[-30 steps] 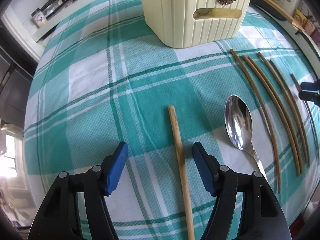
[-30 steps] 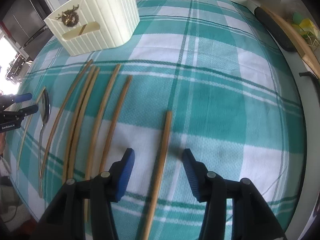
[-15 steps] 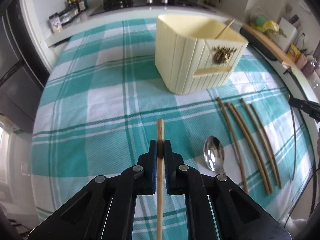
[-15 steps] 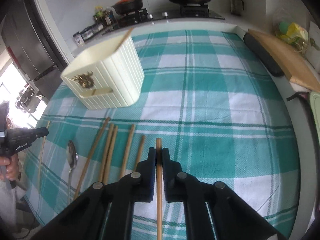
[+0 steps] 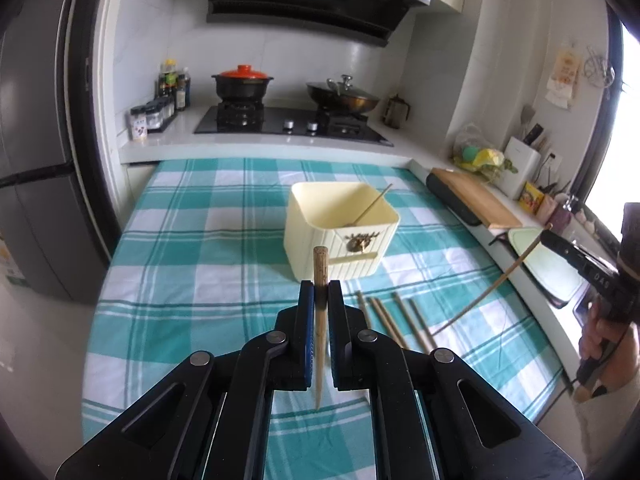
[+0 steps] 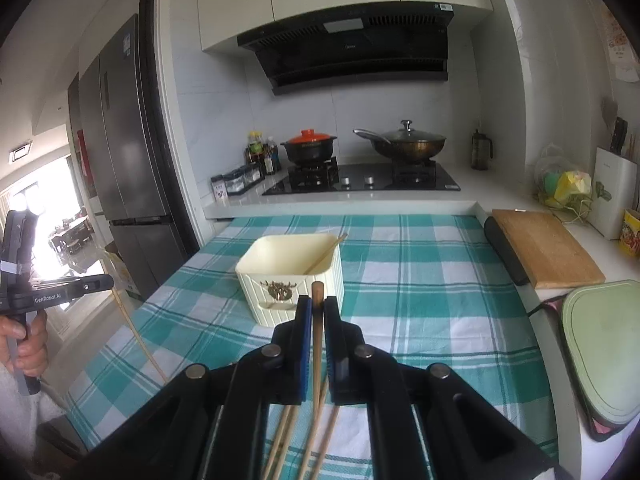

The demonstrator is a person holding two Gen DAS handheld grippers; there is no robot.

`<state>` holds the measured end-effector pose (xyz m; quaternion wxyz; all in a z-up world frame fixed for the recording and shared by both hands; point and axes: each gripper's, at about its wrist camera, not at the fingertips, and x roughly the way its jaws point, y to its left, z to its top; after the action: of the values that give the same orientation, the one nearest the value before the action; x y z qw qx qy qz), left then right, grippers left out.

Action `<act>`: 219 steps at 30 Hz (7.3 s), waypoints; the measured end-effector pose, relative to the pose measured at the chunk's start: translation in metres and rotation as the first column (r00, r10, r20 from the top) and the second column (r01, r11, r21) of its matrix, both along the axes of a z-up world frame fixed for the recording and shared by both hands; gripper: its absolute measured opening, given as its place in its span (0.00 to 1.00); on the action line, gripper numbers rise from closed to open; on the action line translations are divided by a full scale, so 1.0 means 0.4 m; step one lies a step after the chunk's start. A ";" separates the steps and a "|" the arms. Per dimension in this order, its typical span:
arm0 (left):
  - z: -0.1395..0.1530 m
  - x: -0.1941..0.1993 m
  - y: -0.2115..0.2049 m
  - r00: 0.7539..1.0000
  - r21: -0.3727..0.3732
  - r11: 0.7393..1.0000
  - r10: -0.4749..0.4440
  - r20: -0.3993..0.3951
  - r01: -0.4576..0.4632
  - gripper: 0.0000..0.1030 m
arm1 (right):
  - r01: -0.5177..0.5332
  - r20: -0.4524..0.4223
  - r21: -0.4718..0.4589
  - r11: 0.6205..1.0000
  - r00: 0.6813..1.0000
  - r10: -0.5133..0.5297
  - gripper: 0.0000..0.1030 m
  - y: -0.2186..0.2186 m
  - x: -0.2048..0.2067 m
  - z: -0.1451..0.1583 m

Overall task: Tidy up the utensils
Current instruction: 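Lift both chopsticks to the cream box and open both tools to drop them in, then withdraw both open tools from the box back over the table, then lower the left tool over the steel spoon while the right tool straddles a chopstick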

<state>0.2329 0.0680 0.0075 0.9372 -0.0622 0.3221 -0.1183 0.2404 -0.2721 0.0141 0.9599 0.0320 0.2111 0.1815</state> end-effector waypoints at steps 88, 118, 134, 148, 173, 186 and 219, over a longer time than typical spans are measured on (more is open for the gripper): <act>-0.373 -0.156 -0.230 0.977 0.116 0.993 0.046 -0.207 -0.022 0.67 | 0.175 -0.032 -0.213 0.961 0.982 -0.186 0.57 0.093 -0.274 -0.390; -0.361 -0.182 -0.233 0.980 0.111 0.993 0.059 -0.192 -0.038 0.72 | 0.151 -0.012 -0.218 0.964 0.987 -0.157 0.57 0.128 -0.284 -0.409; -0.363 -0.175 -0.219 0.973 0.091 0.994 0.073 -0.219 -0.054 0.74 | 0.146 -0.017 -0.215 0.966 0.988 -0.153 0.57 0.132 -0.292 -0.414; -0.343 -0.047 -0.194 0.966 0.092 0.994 0.081 -0.244 -0.060 0.81 | 0.163 -0.034 -0.166 0.973 0.985 -0.171 0.57 0.102 -0.288 -0.416; -0.514 0.053 -0.205 0.934 0.245 0.961 0.202 -0.296 -0.130 0.83 | 0.008 -0.425 -0.154 0.988 0.902 -0.074 0.35 0.065 0.041 -0.504; -0.517 0.031 -0.161 0.936 0.254 0.962 0.176 -0.306 -0.098 0.83 | -0.020 -0.479 -0.314 0.949 0.867 -0.140 0.09 0.079 0.077 -0.526; -0.505 0.061 -0.173 0.939 0.364 0.926 0.033 -0.343 0.101 0.87 | -0.184 -0.577 -0.367 0.912 0.814 -0.068 0.28 0.096 0.164 -0.516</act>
<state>0.2571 -0.0013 -0.1945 0.8589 0.1046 0.4980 -0.0581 0.3059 -0.2339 -0.1921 0.8290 -0.1210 0.5263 0.1453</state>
